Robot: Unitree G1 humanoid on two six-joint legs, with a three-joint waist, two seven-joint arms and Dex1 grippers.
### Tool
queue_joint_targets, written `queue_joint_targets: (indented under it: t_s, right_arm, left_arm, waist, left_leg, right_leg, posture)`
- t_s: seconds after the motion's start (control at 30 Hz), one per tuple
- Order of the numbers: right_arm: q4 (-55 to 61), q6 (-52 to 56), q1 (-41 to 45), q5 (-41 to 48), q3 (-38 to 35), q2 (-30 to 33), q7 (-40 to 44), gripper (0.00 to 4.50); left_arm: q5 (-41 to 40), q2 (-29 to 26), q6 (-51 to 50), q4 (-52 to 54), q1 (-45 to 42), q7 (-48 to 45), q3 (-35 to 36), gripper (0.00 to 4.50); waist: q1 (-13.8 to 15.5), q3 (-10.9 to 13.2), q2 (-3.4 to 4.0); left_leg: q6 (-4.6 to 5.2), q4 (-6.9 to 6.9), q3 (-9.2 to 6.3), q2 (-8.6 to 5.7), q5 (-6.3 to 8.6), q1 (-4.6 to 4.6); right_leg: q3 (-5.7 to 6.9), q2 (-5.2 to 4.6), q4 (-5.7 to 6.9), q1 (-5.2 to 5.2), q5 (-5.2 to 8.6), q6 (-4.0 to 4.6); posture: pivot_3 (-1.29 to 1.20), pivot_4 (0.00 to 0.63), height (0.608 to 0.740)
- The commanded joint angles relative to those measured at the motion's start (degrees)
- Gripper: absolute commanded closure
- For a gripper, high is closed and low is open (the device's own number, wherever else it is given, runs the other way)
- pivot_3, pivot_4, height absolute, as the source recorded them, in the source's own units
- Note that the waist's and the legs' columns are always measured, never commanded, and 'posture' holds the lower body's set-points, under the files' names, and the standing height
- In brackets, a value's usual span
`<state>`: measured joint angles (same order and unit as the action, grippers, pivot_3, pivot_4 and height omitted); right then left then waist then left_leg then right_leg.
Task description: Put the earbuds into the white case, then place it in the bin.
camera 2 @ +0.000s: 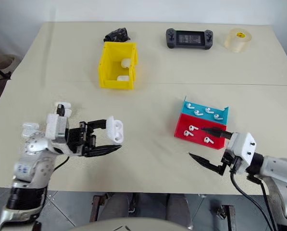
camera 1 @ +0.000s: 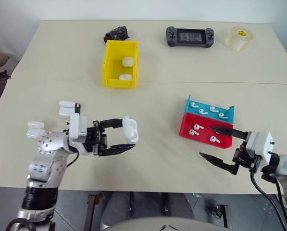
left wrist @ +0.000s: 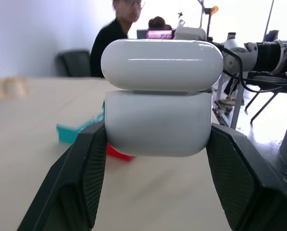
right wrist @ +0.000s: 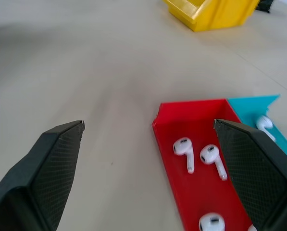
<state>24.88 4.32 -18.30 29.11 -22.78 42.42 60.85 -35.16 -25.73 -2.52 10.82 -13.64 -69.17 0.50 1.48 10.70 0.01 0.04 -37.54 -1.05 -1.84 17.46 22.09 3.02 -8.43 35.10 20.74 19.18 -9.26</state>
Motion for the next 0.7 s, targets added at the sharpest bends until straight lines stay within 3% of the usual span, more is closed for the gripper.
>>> queue_joint_targets:
  t_s: [0.03, 0.23, 0.4, 0.53, 0.7]
  right_arm:
    - [2.90, 0.35, -4.34, 1.24, -6.43, 0.52, -0.34, 0.00]
    - [-0.01, 3.94, -10.90, 0.71, -15.89, 2.22, -0.75, 0.00]
    - [0.86, 12.78, -11.00, 0.94, -18.40, 7.57, -1.77, 0.00]
    - [3.09, 22.35, -5.37, 0.23, -13.69, 15.31, -3.99, 0.00]
    - [5.77, 34.00, 2.45, 0.68, -4.94, 23.62, -5.82, 0.00]
  left_arm:
    - [0.79, 3.75, 5.05, -1.88, -0.78, -2.68, -2.62, 1.76]
    - [1.94, 10.22, 6.17, -1.90, -0.77, -2.29, -8.38, 1.76]
    - [1.81, 13.48, 5.14, -2.75, -2.25, -3.07, -12.29, 1.76]
    - [1.57, 16.00, 4.44, -2.56, -3.81, -0.76, -12.77, 1.76]
    - [0.63, 14.99, 3.46, 0.14, -2.25, -0.77, -12.64, 1.76]
  waist:
    - [-0.10, 0.00, 0.00]
    - [-0.01, 0.00, -0.01]
    - [-0.09, -0.02, 0.03]
    - [-0.19, -0.03, 0.06]
    - [0.03, -0.04, 0.09]
  left_leg:
    - [0.02, -0.01, 0.00, 0.00, 0.01, -0.04]
    - [0.17, -0.25, -0.02, -0.01, 0.10, -0.03]
    - [0.20, -0.30, -0.01, 0.01, 0.11, -0.04]
    - [0.23, -0.38, -0.04, 0.07, 0.13, -0.02]
    - [0.27, -0.43, -0.09, 0.18, 0.15, 0.03]
  right_leg:
    - [0.00, 0.00, -0.01, -0.05, -0.01, -0.02]
    - [-0.03, -0.01, -0.12, -0.20, -0.07, -0.14]
    - [-0.07, -0.01, -0.34, -0.22, -0.07, -0.14]
    - [-0.10, -0.02, -0.35, -0.21, -0.08, -0.14]
    - [-0.01, -0.01, -0.34, -0.21, -0.08, -0.14]
  posture:
    - [0.00, 0.150, 0.740]
    - [0.00, 0.150, 0.740]
    - [0.00, 0.150, 0.740]
    - [0.00, 0.150, 0.740]
    - [0.00, 0.150, 0.740]
